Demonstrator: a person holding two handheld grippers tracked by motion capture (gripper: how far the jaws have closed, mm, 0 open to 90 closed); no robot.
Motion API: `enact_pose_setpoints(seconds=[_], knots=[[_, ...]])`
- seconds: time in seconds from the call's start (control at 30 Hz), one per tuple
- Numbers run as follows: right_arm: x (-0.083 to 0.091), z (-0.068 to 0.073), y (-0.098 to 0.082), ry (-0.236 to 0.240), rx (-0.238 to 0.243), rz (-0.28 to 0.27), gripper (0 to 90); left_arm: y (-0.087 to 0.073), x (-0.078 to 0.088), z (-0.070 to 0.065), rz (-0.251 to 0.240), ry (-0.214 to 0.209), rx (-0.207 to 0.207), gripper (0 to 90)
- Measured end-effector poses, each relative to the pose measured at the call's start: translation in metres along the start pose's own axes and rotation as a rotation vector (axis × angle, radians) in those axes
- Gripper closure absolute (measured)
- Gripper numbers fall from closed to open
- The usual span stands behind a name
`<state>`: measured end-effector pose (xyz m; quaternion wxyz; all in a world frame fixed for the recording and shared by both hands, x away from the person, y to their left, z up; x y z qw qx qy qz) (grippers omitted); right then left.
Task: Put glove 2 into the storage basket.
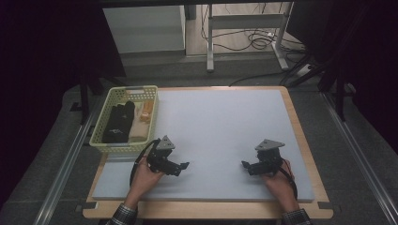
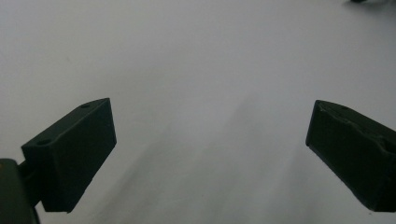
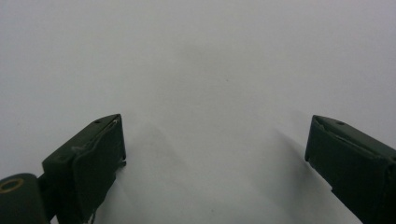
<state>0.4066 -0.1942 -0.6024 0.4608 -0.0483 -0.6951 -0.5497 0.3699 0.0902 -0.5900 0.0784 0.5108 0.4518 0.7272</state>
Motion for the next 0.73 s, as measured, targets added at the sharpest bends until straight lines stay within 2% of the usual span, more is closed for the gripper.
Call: enact_pose_setpoints(seconds=[0.13,0.2,0.33,0.4,0.73], knots=[[0.0,0.0,0.0,-0.002,0.002,-0.001,4.7,-0.007,-0.005,-0.001,0.014,-0.004,0.003,1.7],[0.0,0.0,0.0,-0.002,0.001,-0.001,4.7,-0.012,-0.01,-0.003,0.036,0.001,-0.005,1.5],[0.0,0.0,0.0,-0.001,0.001,-0.001,4.7,-0.015,-0.015,-0.006,0.051,0.001,-0.011,1.5],[0.0,0.0,0.0,0.0,0.0,0.001,4.7,-0.019,-0.022,-0.01,0.078,-0.001,-0.024,1.1],[0.0,0.0,0.0,0.003,-0.004,0.001,4.8,-0.019,-0.024,-0.011,0.079,0.006,-0.022,0.0]])
Point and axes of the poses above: each handheld gripper's, and its own axes: x roughly backward along the jaws, y roughly out of its top, z roughly to its left, the point moved 10 cm from there along -x, roughly forward along the jaws, and after that the axes turned 10 degrees about -x, right-handed, at the moved point
